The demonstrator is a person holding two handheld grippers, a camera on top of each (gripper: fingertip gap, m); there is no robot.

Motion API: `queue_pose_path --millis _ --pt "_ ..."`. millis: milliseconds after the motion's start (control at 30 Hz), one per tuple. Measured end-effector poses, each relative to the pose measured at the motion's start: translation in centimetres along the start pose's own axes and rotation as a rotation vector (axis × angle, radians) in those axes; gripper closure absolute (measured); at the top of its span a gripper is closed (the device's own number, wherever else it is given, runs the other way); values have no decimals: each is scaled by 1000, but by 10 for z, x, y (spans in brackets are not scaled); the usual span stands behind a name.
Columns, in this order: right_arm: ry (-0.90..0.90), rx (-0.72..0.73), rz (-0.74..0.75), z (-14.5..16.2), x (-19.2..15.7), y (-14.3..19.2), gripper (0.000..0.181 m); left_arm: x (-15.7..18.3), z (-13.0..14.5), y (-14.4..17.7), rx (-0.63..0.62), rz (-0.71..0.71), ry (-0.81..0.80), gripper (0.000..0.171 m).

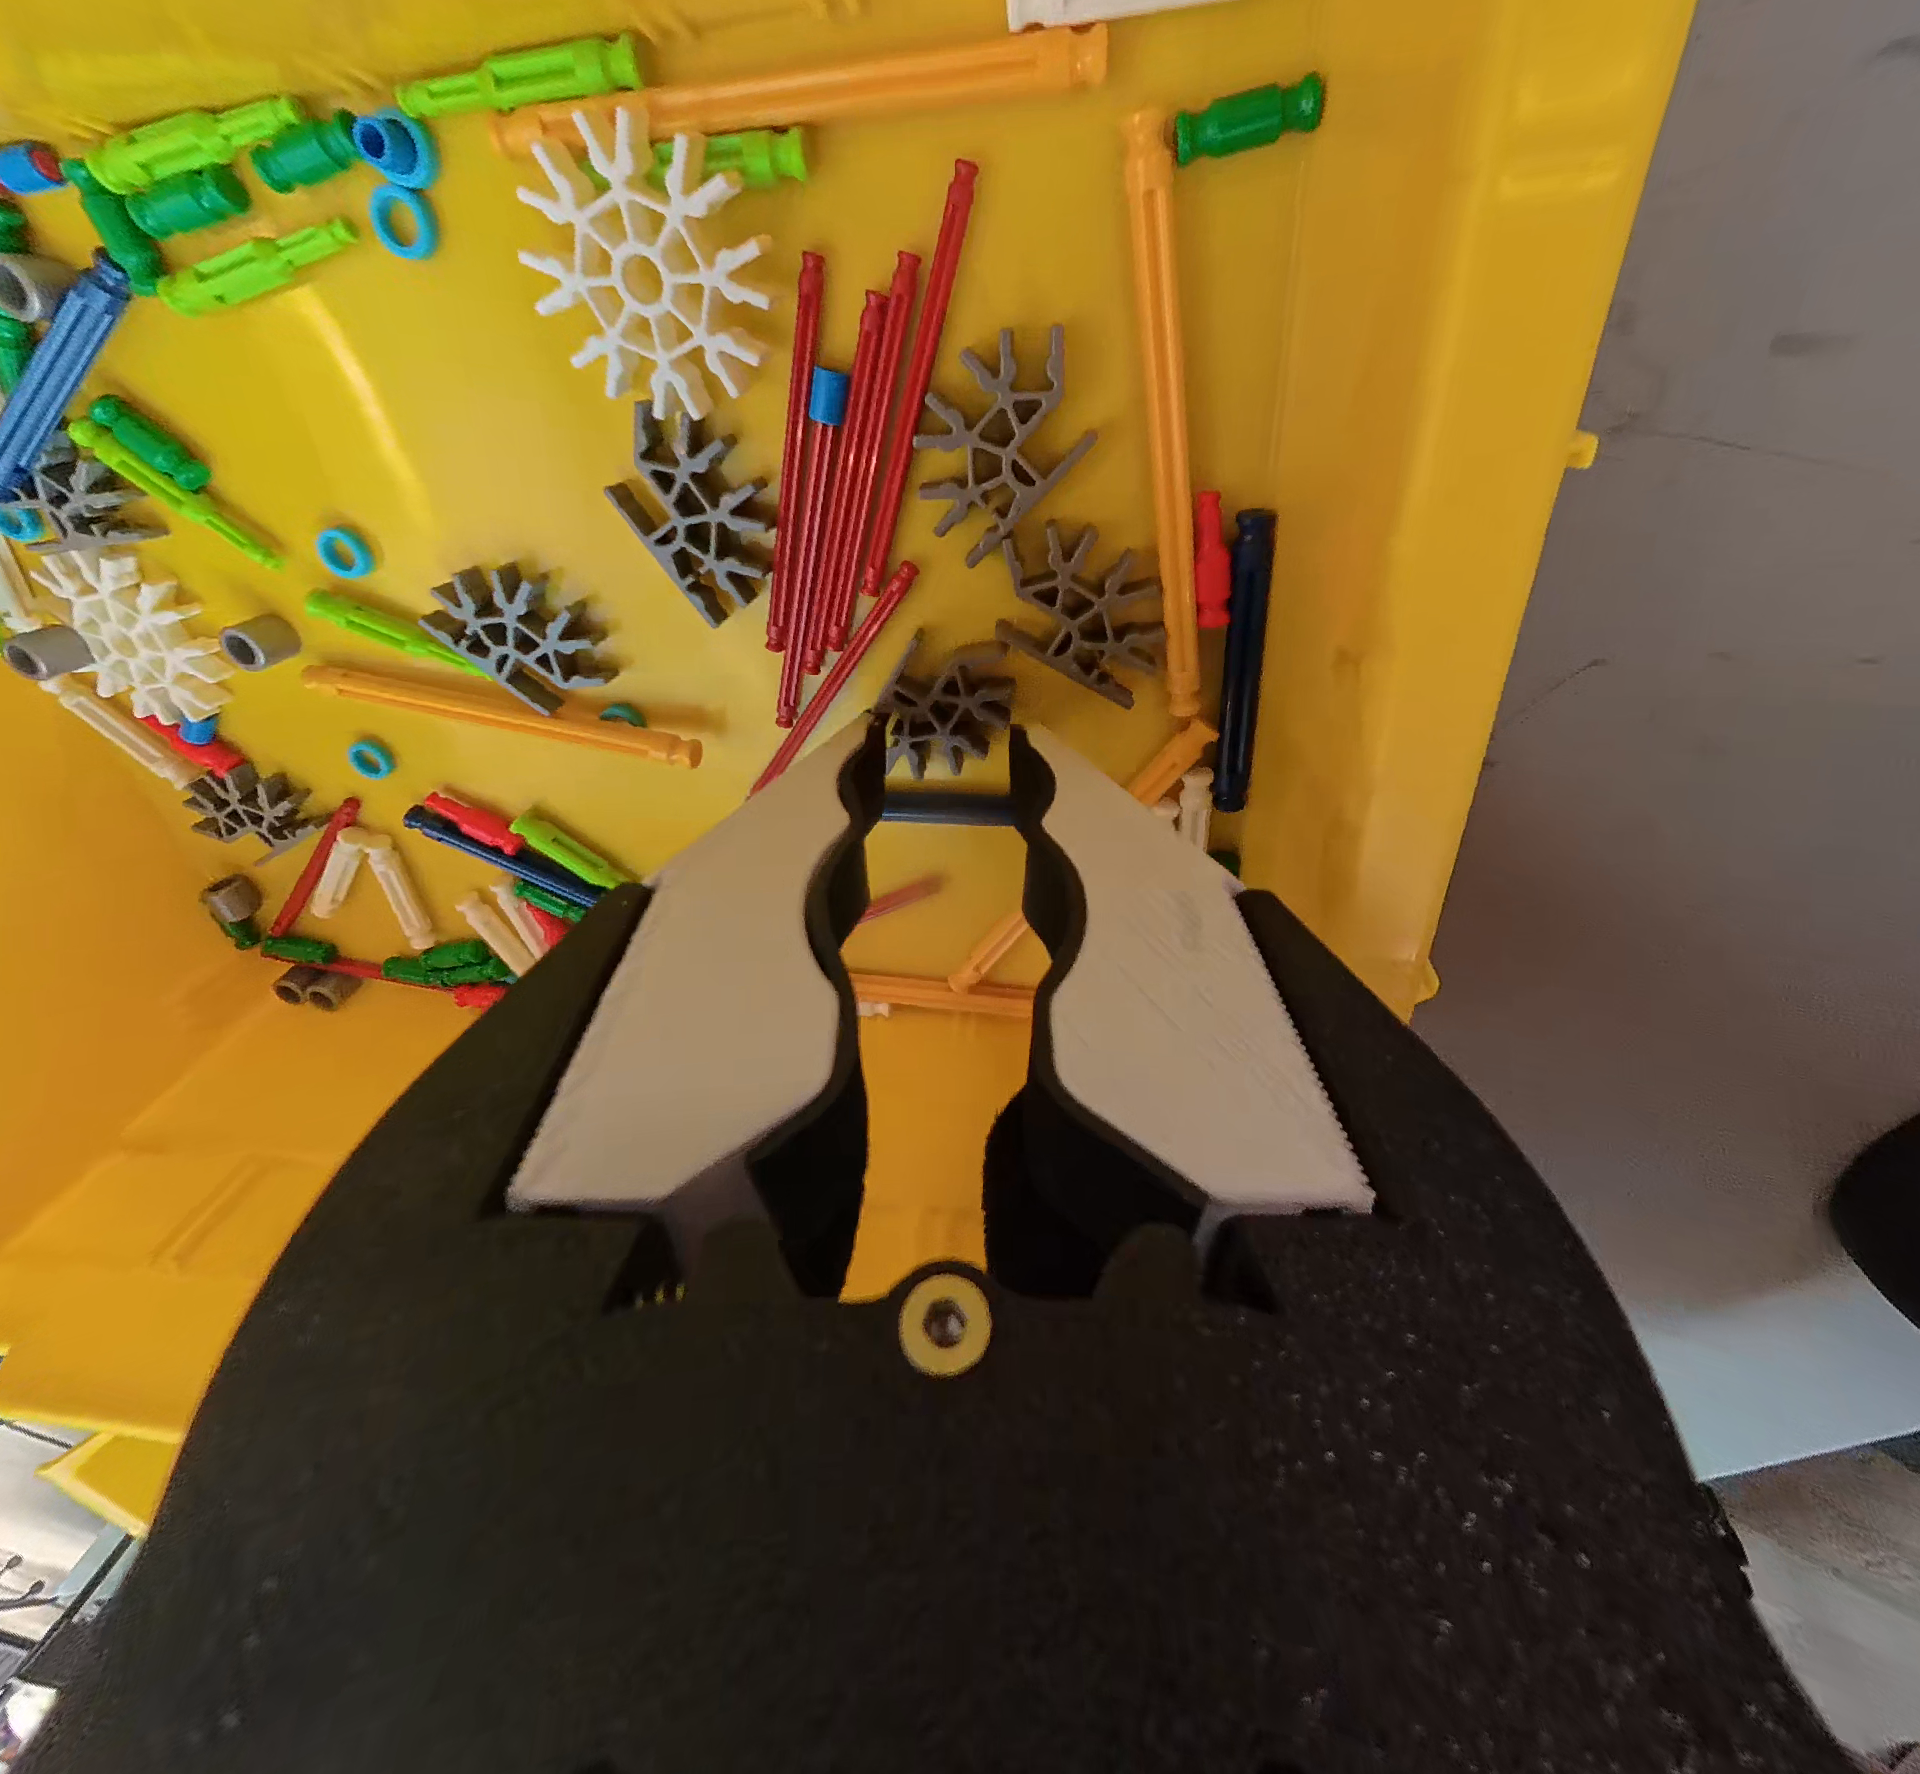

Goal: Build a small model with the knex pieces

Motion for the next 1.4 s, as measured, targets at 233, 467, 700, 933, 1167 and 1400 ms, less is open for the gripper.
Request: queue_pose_path --millis 233,467,700,933,1167,1400 --pt "5 -2 0 0 -1 0 150 3 2 -1 -5 -21 -25 143" --pt "5 0 1 0 0 0 150 4 1 -2 -24 -51 -81 150" --pt "12 -3 1 0 -1 0 150 7 3 1 14 -122 -114 171" --pt "15 -7 1 0 -2 0 150 1 9 12 57 -123 -78 164" --pt "13 -8 3 0 -2 -1 150 -4 8 1 42 -62 -59 144" --pt "13 -13 -1 1 -2 -1 150 12 9 2 -12 10 -124 153"
Point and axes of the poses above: each gripper's, where its closed fingertips meet, y back along the fingers, z out of its underside, x = y × z across the jaws, the point moved 8 cm from there along y, back along the fingers, and after that the axes turned 2 degrees about x, right-handed, at the moved point
